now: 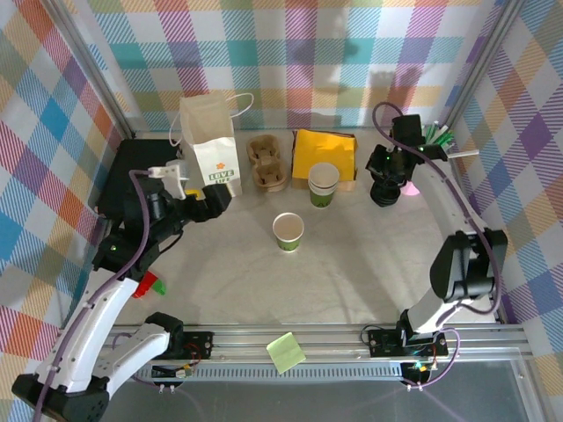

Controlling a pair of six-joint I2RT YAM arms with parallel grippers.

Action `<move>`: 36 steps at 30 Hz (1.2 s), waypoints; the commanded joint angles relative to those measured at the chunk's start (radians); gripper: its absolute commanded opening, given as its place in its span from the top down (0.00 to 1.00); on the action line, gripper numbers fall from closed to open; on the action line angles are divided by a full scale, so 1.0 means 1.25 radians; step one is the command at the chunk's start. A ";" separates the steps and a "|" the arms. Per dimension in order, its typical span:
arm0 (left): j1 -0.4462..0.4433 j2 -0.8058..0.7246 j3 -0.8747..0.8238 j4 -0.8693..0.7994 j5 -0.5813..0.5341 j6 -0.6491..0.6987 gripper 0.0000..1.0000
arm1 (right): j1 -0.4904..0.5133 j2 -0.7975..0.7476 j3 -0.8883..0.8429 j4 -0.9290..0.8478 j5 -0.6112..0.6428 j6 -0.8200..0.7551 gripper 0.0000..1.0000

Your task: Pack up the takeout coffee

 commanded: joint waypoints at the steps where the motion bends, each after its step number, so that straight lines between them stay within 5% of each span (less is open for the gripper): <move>1: -0.074 0.038 0.012 0.072 0.002 -0.006 0.03 | 0.024 -0.066 -0.044 0.046 -0.148 0.088 0.93; 15: -0.311 0.259 0.006 0.317 -0.015 -0.052 0.03 | 0.202 -0.202 -0.135 0.215 -0.281 0.310 0.92; 36: -0.336 0.394 -0.006 0.512 0.019 -0.063 0.19 | 0.298 -0.204 -0.175 0.293 -0.302 0.428 0.92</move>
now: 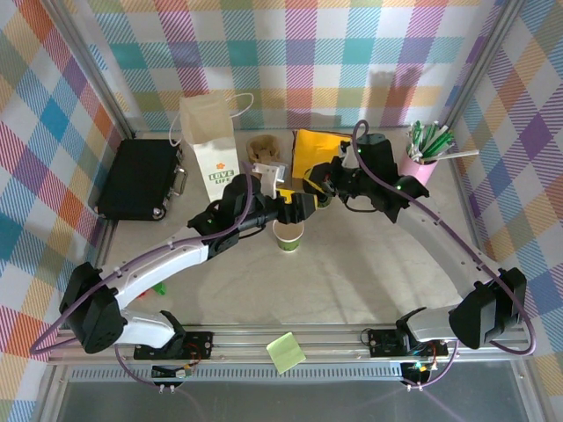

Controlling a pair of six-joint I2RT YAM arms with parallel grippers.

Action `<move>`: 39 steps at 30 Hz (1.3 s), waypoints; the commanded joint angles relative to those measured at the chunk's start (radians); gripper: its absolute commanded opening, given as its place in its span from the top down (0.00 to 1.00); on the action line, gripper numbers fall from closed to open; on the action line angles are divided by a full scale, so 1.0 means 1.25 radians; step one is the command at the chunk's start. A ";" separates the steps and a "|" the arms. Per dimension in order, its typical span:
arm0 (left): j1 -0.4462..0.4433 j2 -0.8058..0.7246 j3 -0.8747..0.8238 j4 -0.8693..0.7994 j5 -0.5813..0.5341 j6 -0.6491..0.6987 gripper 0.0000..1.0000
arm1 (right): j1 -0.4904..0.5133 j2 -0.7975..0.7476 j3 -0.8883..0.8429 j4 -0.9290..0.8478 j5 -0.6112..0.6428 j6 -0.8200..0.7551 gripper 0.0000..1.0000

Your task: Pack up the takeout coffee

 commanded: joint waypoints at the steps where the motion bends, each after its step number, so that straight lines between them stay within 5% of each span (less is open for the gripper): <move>1: -0.008 0.010 -0.001 0.056 0.010 -0.001 0.22 | 0.016 -0.006 -0.008 0.028 -0.018 0.031 0.92; 16: -0.008 0.016 -0.011 0.071 -0.026 0.006 0.60 | 0.036 -0.034 -0.033 0.045 -0.012 0.064 0.90; 23: -0.007 0.001 -0.016 0.066 -0.027 0.001 0.77 | 0.035 -0.053 -0.008 -0.009 0.015 0.005 0.76; 30: 0.020 -0.033 -0.021 0.051 0.039 -0.070 0.79 | 0.032 -0.110 0.096 -0.168 0.122 -0.248 0.50; 39: 0.117 -0.100 -0.017 -0.010 0.181 -0.298 0.81 | 0.100 -0.271 -0.067 -0.018 0.257 -0.720 0.49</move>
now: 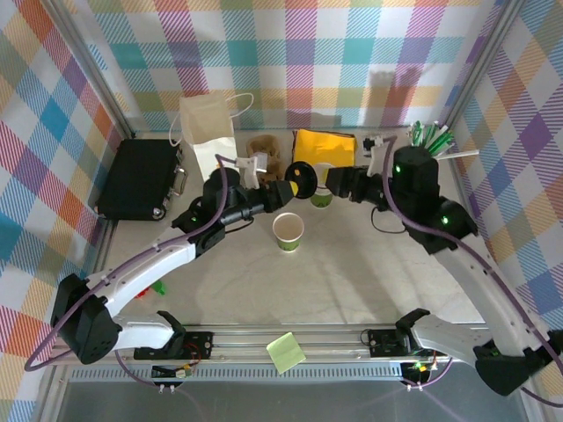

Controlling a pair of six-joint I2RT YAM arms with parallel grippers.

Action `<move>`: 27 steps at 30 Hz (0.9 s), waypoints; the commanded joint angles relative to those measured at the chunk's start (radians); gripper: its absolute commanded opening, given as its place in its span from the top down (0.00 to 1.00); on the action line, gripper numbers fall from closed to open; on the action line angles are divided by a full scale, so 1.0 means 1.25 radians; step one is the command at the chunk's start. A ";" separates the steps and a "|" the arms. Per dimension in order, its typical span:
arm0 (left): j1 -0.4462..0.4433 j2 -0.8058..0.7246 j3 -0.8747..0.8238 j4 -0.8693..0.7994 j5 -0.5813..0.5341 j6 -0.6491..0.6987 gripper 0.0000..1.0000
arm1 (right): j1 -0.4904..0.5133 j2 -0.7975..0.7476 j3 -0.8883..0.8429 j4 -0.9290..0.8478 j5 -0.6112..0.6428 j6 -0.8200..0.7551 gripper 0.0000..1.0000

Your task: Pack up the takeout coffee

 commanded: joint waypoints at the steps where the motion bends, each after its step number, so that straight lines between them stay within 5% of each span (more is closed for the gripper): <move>1: 0.028 -0.034 0.006 -0.052 0.077 -0.125 0.81 | 0.072 -0.020 -0.086 0.079 0.083 -0.304 0.49; 7: 0.072 -0.061 0.000 -0.099 0.149 -0.236 0.81 | 0.194 -0.036 -0.215 0.248 0.250 -0.637 0.50; 14: 0.074 -0.082 -0.018 -0.131 0.177 -0.270 0.81 | 0.244 -0.025 -0.357 0.534 0.300 -0.913 0.49; 27: 0.074 -0.104 -0.036 -0.152 0.179 -0.289 0.80 | 0.248 0.002 -0.391 0.551 0.248 -1.003 0.53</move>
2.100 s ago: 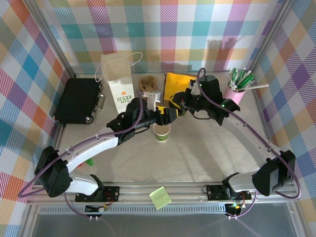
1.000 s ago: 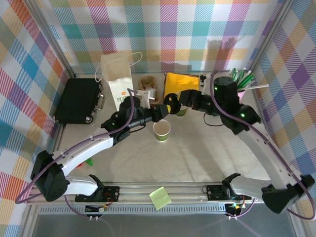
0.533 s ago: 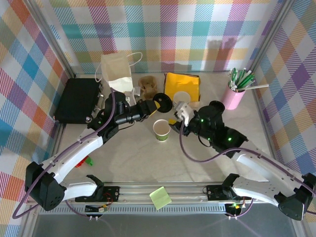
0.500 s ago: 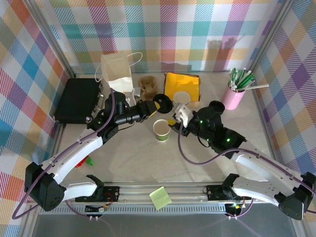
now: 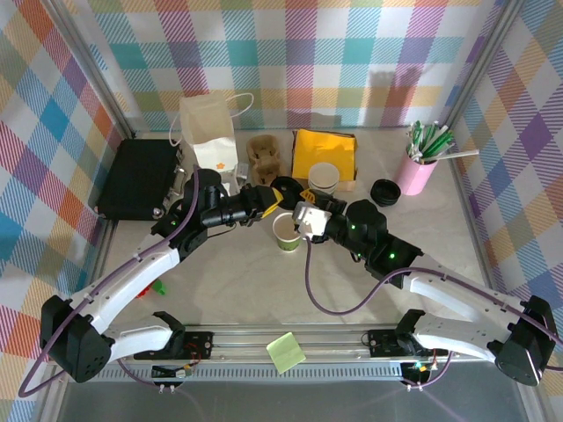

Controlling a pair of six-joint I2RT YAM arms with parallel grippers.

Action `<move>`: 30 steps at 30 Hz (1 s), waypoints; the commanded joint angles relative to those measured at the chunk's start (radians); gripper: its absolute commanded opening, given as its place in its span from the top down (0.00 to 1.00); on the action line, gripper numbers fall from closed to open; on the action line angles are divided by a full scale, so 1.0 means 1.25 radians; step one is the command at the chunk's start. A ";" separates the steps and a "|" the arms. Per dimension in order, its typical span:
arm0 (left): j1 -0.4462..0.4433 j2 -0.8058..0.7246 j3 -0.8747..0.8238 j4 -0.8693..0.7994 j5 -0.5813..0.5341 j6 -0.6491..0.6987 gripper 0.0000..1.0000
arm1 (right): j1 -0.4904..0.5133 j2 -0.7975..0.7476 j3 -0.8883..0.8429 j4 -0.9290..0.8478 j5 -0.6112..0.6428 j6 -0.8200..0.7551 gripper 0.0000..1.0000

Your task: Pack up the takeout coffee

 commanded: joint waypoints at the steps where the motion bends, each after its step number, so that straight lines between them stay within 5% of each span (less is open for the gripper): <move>1: 0.004 -0.019 -0.003 -0.017 0.026 -0.019 0.80 | 0.003 0.002 -0.008 0.067 -0.006 -0.025 0.53; 12: 0.005 -0.015 0.004 -0.011 0.034 -0.031 0.80 | 0.004 0.038 0.011 0.055 0.004 -0.028 0.62; 21: 0.004 -0.018 0.008 -0.029 0.027 -0.020 0.78 | 0.004 0.049 0.051 0.017 0.030 0.013 0.85; 30: 0.005 -0.123 0.068 -0.210 -0.144 0.129 0.36 | 0.004 0.057 0.154 -0.199 -0.002 0.207 1.00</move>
